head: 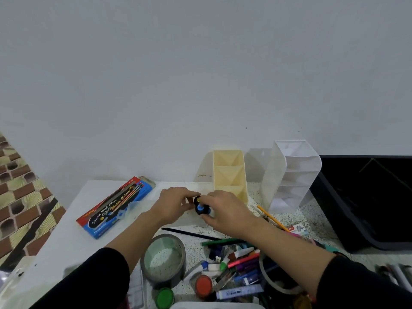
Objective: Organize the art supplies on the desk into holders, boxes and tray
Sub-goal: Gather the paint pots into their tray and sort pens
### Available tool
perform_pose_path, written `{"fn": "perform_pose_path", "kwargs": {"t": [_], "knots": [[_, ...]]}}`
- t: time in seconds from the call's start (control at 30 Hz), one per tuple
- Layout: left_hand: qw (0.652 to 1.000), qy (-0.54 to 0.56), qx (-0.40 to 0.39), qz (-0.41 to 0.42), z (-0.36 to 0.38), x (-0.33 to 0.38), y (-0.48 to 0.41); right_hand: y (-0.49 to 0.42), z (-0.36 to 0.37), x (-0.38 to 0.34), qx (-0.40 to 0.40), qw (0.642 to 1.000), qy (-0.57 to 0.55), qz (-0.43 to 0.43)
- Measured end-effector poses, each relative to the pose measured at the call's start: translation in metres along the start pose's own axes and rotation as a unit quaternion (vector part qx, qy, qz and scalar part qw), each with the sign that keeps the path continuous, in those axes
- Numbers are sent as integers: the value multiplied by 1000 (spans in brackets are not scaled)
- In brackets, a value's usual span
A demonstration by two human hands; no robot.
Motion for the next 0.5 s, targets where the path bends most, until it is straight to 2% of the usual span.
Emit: {"fn": "perform_pose_path", "kwargs": {"t": [0.1,0.3,0.5], "knots": [[1000,27,7,3,0,-1,0,-3,3,2,-3,1000,15,-2],[1000,10,-19,19,-1,-2,-5,-15,8,-4,-63,995,74,-28],[998,45,11,-38,-10,-13,-6,-19,19,-3,-89,991,104,-9]]}}
Point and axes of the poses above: each hand's wrist, its own y-axis away from the middle knuckle, its own z-axis out of the palm, x = y × z, the point moved 3 cm from there along -y, towards the middle knuckle, and after that the axes turned 11 degrees about x, right-handed, at the moved point
